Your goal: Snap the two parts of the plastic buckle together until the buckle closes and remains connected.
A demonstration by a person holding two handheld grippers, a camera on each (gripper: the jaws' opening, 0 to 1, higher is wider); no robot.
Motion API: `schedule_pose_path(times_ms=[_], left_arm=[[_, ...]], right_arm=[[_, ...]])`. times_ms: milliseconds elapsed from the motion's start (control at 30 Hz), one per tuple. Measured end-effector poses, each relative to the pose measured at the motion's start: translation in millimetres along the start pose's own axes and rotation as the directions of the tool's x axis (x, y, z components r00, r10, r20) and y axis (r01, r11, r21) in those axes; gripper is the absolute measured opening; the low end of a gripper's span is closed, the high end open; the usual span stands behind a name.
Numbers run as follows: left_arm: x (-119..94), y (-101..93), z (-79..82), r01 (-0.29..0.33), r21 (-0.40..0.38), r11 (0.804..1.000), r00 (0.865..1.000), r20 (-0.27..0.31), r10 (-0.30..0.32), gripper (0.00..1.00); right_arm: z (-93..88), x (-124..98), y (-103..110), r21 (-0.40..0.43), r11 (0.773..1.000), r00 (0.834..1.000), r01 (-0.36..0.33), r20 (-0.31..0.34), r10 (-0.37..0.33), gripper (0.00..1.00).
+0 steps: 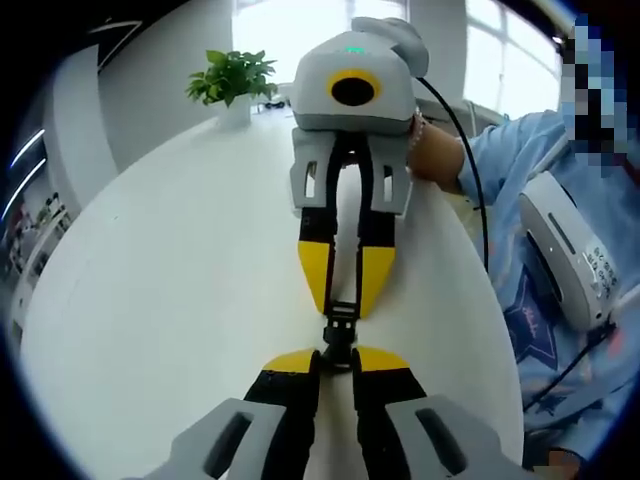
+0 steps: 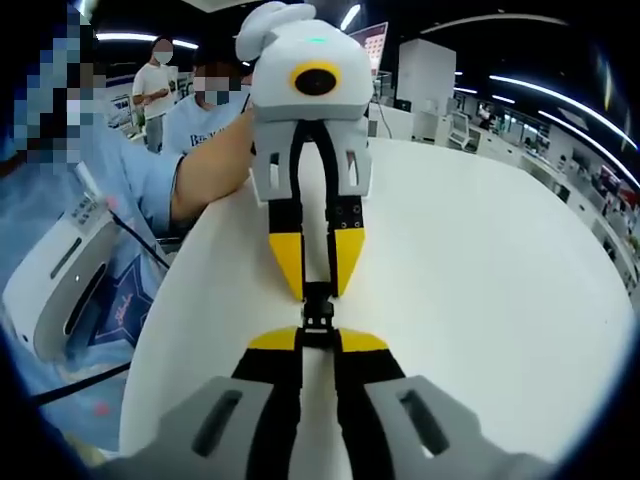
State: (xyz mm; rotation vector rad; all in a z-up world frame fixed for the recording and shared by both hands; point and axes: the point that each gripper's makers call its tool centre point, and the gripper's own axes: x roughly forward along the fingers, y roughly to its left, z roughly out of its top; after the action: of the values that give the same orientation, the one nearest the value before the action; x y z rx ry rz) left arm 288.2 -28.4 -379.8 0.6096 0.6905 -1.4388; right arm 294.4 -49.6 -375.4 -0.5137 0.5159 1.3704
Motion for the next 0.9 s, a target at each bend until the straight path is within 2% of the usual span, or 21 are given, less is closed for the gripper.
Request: schedule_pose_path(times_ms=[167,333,500,667,800,900], left_arm=[[1.9,-1.0,1.8,0.002,0.021,1.0,1.0,0.01,-0.002,0.12],[2.6,-1.3,3.0,-0.013,0.023,1.0,1.0,-0.011,0.014,0.12],[2.6,-0.6,2.2,0.0,0.02,1.0,0.996,-0.085,0.002,0.12],[3.4,-0.8,3.1,0.03,0.064,0.998,0.979,-0.203,-0.016,0.12],[5.0,-1.0,4.2,0.047,0.089,0.995,0.964,-0.264,-0.022,0.12],[5.7,-1.1,4.7,0.052,0.096,0.994,0.96,-0.278,-0.023,0.12]], right_arm=[[0.5,0.4,0.0,-0.002,1.0,1.0,-0.004,0.001,0.004,0.11],[1.1,0.9,-0.2,-0.004,1.0,1.0,-0.004,0.0,0.004,0.11],[1.8,1.3,-0.7,-0.014,1.0,1.0,-0.005,0.005,0.005,0.11],[2.1,1.5,-0.8,-0.007,1.0,1.0,-0.009,0.014,0.009,0.12],[1.8,1.3,-1.6,-0.01,1.0,1.0,-0.011,0.015,0.011,0.12],[1.4,1.2,-1.7,-0.007,1.0,1.0,-0.01,0.014,0.01,0.11]])
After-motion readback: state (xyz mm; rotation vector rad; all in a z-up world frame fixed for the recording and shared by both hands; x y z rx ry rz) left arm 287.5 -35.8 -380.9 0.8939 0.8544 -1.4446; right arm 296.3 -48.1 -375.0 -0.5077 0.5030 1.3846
